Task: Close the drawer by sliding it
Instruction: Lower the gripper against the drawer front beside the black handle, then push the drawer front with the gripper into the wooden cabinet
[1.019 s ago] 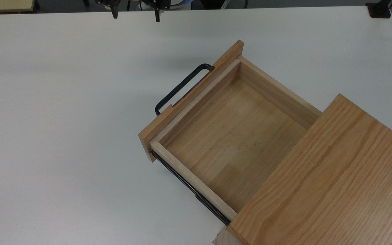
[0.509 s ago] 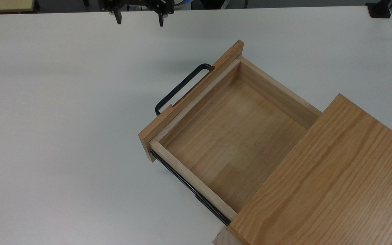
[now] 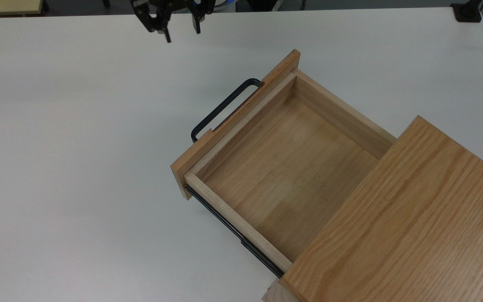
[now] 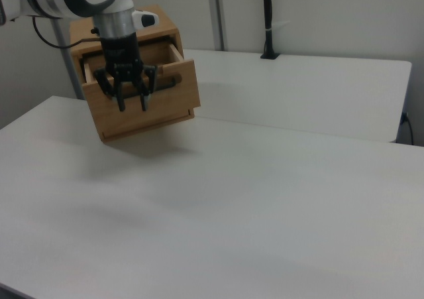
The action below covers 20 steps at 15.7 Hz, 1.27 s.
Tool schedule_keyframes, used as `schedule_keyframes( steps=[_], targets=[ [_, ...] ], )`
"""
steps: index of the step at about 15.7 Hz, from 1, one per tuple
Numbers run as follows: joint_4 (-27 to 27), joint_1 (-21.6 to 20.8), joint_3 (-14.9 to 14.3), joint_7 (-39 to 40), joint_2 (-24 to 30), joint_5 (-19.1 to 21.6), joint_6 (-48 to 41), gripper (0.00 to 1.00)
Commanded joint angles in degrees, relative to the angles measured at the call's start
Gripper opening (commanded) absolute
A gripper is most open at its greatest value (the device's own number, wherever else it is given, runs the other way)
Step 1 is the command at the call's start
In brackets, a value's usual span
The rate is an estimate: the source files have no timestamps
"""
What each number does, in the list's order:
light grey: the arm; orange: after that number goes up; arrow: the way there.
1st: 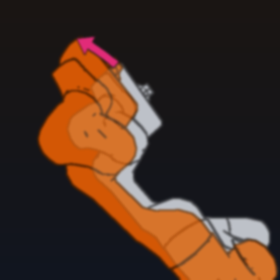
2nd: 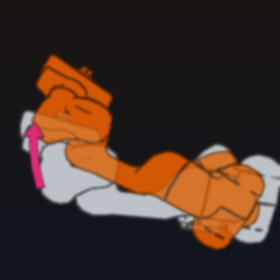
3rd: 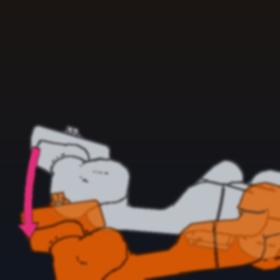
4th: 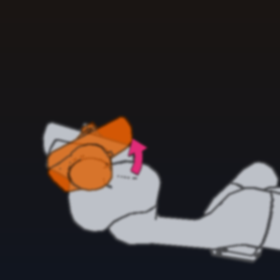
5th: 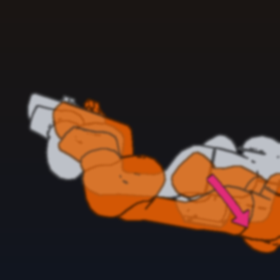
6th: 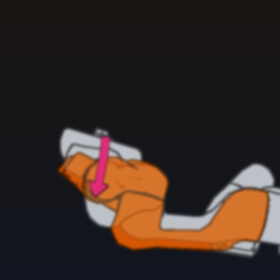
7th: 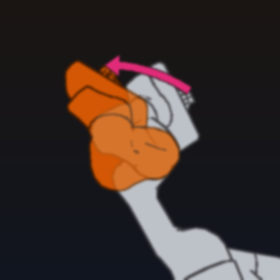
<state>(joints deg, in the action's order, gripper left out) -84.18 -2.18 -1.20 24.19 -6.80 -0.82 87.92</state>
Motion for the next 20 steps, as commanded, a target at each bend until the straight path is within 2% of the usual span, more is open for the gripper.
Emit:
schedule_keyframes(
  steps=[1, 3, 4, 7, 10, 11, 13, 18, 20],
  targets=[
    [0.7, -1.1, -0.4, 6.2, -1.5, 0.6, 3.3, 0.25],
    [0.8, -1.5, -0.3, 6.2, -2.9, 0.6, 6.7, 0.15],
    [0.7, -2.0, -0.4, 6.3, -3.4, 0.6, 9.0, 0.13],
    [0.8, -3.7, -0.3, 5.7, -5.8, 0.8, 15.7, 0.13],
    [0.9, -3.8, -0.4, 5.9, -6.6, 5.4, 18.9, 0.11],
    [1.6, -4.1, -0.4, 5.9, -7.1, 5.6, 19.8, 0.11],
    [3.8, -5.4, -0.4, 5.5, -9.4, 5.7, 21.0, 0.11],
    [14.3, -8.2, -0.7, 3.2, -19.2, 5.7, 21.6, 0.11],
    [15.3, -9.1, -0.7, 2.4, -20.4, 5.7, 24.1, 0.09]
  ],
)
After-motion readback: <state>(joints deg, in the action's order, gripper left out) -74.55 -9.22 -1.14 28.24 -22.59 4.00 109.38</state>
